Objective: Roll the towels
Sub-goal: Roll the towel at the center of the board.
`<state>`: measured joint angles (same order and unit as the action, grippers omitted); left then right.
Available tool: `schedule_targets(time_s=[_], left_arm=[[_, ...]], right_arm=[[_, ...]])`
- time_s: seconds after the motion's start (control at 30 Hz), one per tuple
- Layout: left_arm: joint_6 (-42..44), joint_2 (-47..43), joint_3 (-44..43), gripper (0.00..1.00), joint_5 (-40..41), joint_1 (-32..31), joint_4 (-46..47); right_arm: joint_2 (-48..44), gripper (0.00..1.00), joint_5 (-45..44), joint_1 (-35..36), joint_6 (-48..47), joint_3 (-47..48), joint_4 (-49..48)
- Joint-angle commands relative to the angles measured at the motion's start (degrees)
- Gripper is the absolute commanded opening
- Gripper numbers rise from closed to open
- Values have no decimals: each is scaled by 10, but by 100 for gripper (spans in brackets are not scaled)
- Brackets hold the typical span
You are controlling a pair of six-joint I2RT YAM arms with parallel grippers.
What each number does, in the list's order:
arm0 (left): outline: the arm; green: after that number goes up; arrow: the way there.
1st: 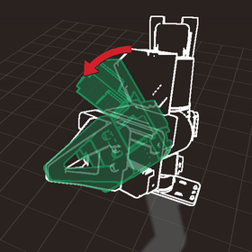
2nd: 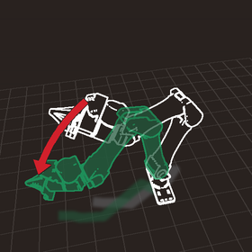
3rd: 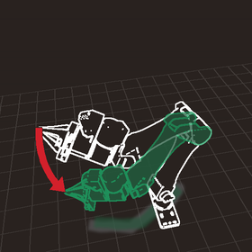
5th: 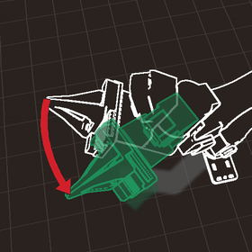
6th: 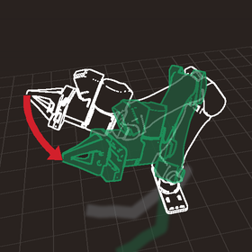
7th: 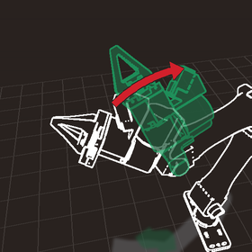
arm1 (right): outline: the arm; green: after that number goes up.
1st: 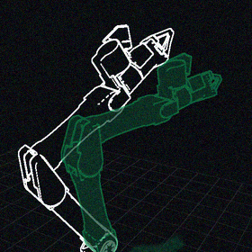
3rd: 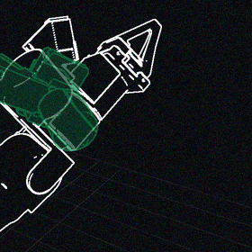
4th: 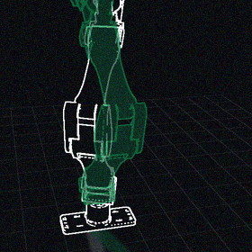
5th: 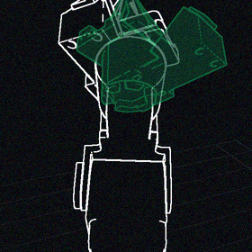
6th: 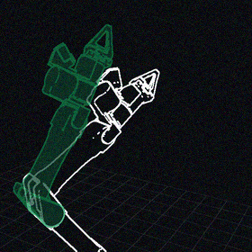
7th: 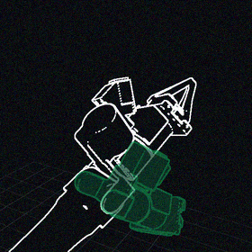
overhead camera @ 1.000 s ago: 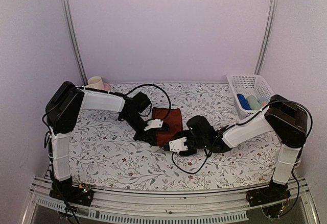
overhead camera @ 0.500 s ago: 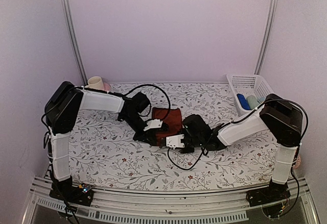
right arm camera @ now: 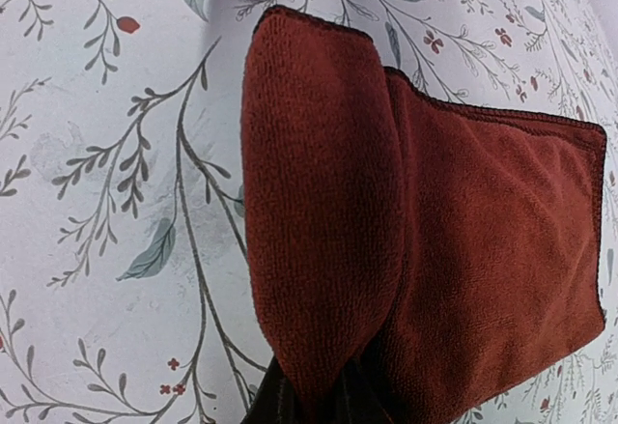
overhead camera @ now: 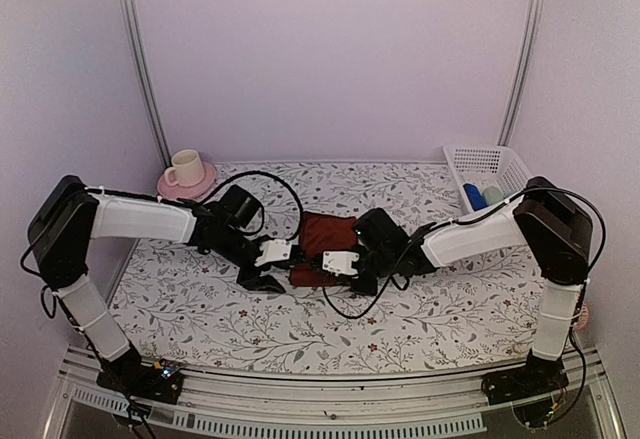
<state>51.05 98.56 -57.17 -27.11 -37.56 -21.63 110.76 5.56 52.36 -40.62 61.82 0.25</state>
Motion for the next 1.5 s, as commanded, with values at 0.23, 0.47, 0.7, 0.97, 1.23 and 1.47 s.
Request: schedule_targets(time_s=[0.23, 0.47, 0.7, 0.97, 1.23, 1.47], left_arm=[[29, -86, 178, 62, 126, -56, 304], [19, -88, 201, 59, 167, -95, 379], [18, -86, 204, 56, 189, -113, 406], [34, -65, 207, 52, 207, -136, 421], [58, -41, 207, 48, 234, -156, 448], [72, -4, 191, 48, 262, -157, 470]], right_arm=[[38, 12, 170, -32, 122, 70, 163], [84, 14, 247, -56, 166, 145, 252], [106, 14, 285, -89, 198, 160, 280], [131, 15, 322, -118, 208, 196, 314], [158, 16, 347, -151, 216, 235, 345], [171, 16, 343, -157, 207, 259, 362]])
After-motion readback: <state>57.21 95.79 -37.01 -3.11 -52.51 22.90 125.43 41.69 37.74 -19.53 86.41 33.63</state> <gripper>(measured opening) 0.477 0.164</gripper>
